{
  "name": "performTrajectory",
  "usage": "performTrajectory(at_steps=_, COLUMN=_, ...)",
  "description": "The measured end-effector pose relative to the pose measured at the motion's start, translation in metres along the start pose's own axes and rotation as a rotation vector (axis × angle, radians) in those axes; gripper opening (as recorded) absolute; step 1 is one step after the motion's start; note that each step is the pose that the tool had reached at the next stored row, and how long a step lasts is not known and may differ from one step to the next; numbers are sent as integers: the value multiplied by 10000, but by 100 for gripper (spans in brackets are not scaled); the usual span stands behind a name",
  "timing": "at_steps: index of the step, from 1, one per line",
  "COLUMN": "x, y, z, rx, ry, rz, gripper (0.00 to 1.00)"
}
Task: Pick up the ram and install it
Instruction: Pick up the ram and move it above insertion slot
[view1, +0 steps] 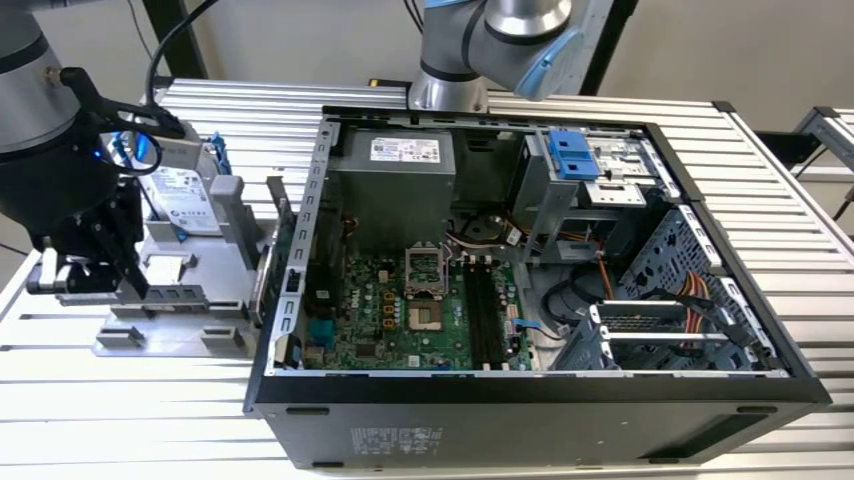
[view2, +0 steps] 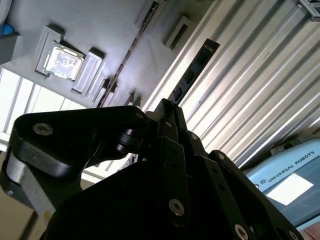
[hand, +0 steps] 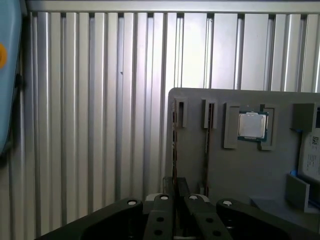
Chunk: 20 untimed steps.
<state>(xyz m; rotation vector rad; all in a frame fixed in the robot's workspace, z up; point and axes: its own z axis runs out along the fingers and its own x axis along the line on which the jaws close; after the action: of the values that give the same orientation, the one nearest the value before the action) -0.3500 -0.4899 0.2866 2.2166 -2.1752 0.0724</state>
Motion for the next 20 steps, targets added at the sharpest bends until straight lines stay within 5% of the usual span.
performTrajectory(at_steps=20, x=1, y=0, z=-59, rx=0, ry=108, rz=-1, gripper=0)
